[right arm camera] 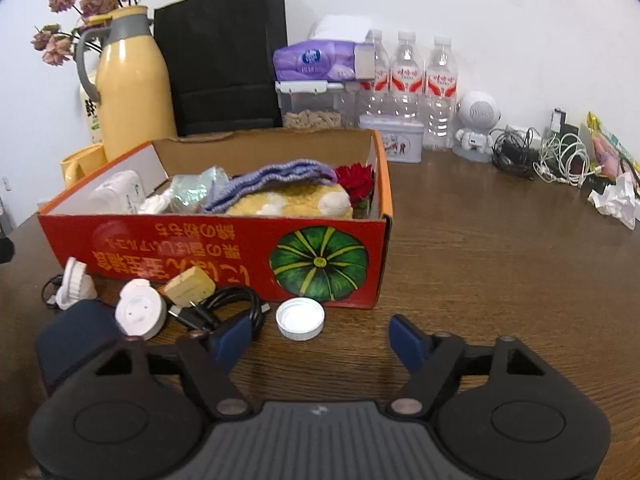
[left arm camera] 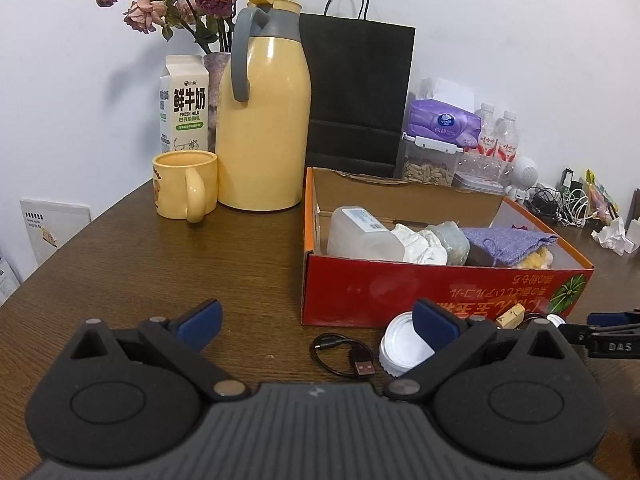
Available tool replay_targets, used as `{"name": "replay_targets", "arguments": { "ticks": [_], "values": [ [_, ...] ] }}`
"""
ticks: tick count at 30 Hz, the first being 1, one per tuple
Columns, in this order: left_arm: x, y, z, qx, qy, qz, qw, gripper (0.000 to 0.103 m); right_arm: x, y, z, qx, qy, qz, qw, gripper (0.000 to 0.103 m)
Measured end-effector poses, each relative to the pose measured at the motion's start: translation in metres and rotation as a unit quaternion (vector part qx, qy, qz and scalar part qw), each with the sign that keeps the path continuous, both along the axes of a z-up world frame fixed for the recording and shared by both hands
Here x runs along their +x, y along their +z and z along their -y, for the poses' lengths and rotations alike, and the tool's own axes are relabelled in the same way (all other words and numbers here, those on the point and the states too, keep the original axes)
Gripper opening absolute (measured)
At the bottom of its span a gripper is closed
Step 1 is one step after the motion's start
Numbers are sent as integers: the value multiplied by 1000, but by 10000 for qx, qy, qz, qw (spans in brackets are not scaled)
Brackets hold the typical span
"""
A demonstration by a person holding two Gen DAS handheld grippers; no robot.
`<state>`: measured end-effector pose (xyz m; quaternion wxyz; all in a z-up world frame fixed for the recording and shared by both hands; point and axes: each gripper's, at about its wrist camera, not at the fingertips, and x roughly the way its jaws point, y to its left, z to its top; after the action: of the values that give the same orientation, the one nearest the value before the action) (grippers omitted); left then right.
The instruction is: Organize objects
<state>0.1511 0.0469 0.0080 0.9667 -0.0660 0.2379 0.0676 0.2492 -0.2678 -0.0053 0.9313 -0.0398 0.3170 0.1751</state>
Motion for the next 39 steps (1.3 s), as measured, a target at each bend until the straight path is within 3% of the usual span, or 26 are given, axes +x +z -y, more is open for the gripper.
{"name": "replay_targets", "arguments": {
  "ticks": [2, 9, 14, 25, 39],
  "values": [
    [0, 0, 0, -2, -2, 3, 10000, 103, 6, -3, -2, -18, -15, -74, 10000, 56],
    [2, -3, 0, -11, 18, -55, 10000, 103, 16, -8, -11, 19, 9, -96, 10000, 46],
    [4, -5, 0, -4, 37, -117, 9999, 103, 14, -8, -15, -28, 104, -13, 9999, 28],
    [8, -9, -1, -5, 94, -229, 9997, 103, 9, -7, -17, -103, 129, 144, 9998, 27],
    [15, -17, -4, 36, 205, -459, 9987, 103, -14, 11, -12, -43, 116, 788, 9968, 27]
  ]
}}
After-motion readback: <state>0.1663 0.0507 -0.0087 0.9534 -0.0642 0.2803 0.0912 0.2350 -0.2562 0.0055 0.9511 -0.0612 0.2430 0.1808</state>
